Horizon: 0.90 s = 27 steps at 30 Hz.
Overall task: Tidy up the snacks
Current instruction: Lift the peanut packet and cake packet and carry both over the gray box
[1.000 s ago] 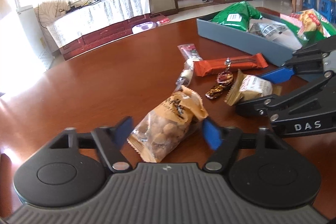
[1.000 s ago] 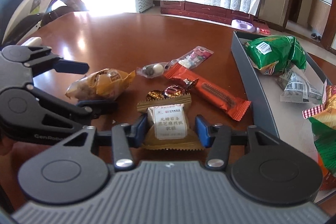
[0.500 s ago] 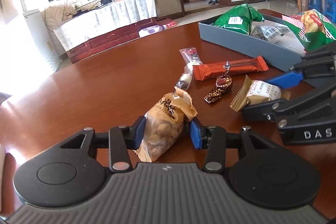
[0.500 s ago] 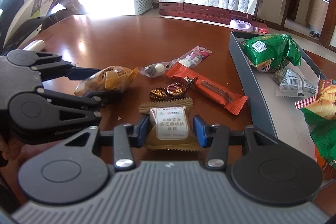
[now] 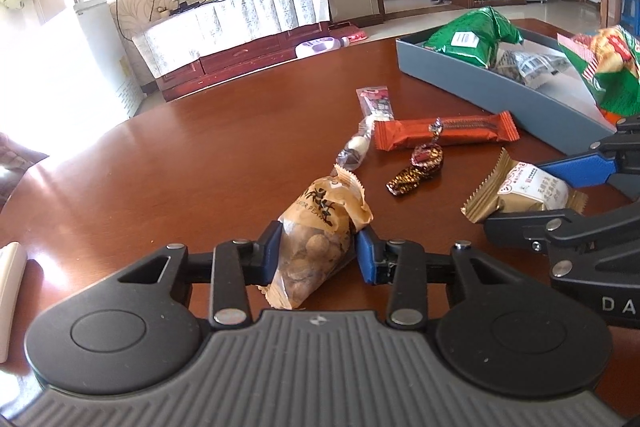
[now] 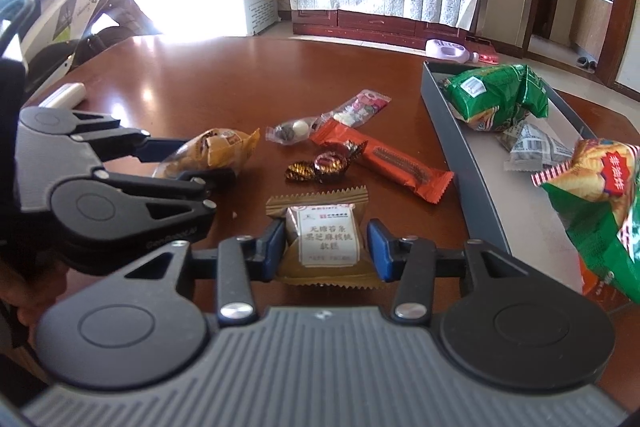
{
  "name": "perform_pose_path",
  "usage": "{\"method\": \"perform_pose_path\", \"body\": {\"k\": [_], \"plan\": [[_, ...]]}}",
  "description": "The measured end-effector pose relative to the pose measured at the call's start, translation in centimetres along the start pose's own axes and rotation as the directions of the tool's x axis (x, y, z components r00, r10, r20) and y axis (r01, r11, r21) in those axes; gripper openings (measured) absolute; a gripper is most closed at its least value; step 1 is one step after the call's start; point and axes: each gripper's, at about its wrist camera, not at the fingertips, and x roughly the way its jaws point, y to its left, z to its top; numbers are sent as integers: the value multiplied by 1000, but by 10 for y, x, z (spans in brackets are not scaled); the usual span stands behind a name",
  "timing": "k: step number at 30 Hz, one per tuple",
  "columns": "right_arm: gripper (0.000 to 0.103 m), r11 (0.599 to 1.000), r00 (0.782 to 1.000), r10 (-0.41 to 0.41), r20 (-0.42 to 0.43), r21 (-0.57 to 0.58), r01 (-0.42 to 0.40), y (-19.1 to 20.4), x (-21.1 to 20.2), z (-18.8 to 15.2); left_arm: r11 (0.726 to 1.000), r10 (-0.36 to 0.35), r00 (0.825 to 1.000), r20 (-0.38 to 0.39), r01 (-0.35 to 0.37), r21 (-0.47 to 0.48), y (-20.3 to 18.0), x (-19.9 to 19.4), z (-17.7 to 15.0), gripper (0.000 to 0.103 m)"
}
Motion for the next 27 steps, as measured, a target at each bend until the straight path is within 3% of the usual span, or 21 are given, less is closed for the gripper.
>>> {"method": "perform_pose_path", "body": {"k": [8, 19, 27], "plan": [[47, 1000, 1000, -1, -1, 7, 1, -1, -11, -9, 1000, 10, 1000, -8, -10, -9, -6, -14, -5, 43], [47, 997, 988, 7, 157, 74, -19, -12, -42, -2, 997, 82, 996, 42, -82, 8, -15, -29, -3, 44], [47, 995, 979, 1, 202, 102, -22, -21, -50, 3, 997, 82, 995, 53, -82, -4, -16, -30, 2, 44]]}}
